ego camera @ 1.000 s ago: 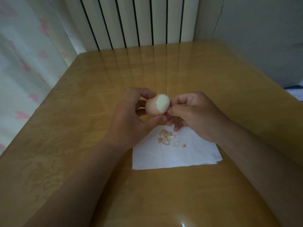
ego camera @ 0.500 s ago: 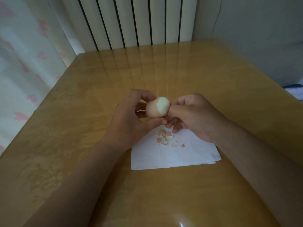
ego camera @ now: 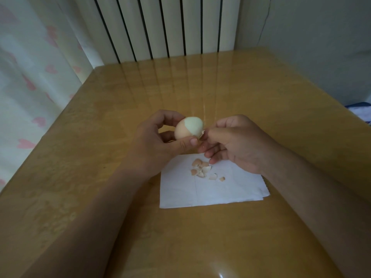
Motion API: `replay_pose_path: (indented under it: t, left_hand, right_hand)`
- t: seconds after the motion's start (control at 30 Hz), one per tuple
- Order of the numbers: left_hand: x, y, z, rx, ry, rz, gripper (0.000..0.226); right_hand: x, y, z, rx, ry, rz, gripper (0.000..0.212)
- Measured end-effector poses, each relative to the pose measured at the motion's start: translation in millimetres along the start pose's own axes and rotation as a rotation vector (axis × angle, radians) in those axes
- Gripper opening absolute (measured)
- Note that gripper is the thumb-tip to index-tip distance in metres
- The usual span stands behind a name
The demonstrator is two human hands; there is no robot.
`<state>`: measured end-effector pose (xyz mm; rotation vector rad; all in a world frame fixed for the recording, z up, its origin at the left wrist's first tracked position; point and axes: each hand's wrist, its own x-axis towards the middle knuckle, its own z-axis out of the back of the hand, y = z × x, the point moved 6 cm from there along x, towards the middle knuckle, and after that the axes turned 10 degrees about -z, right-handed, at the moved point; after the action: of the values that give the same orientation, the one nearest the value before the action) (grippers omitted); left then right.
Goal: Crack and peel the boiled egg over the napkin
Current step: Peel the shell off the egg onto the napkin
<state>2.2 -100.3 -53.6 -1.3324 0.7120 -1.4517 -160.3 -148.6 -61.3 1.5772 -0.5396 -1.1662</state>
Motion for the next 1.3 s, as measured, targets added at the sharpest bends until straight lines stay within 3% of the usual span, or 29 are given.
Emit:
replay_pose_path:
  t: [0.23, 0.43, 0.77, 1.0, 1.13, 1.23, 1.3]
  left_hand:
    - [0, 0, -1, -0.034, 0.006, 0.001, 0.051]
    - [-1, -1, 1, -0.071, -0.005, -0.005, 0.053]
    - [-1, 3, 2, -0.177, -0.022, 0.064, 0.05]
    - [0, 5, -3, -0.54, -0.04, 0.207, 0.03]
    - [1, 3, -1, -0.54, -0.036, 0.198, 0.035]
    - [2, 4, -1, -0.506, -0.049, 0.191, 0.033]
    - [2, 4, -1, -0.509, -0.056, 0.182, 0.031]
  right_hand:
    - [-3, 4, -1, 0.044, 0.061, -0.001, 0.013]
    - [-4, 4, -1, 0.044, 0.13, 0.078, 0.026]
    - [-4, 5, -1, 0.065, 0.123, 0.057, 0.005]
    - [-4, 5, 2, -0.358, -0.059, 0.214, 0.012]
    - [-10, 7, -5, -0.632, -0.029, 0.356, 0.014]
    - [-12, 6, -7, -0.718, -0.014, 0.371, 0.028]
    - [-11, 9, -5, -0.688, -0.057, 0.396, 0.023]
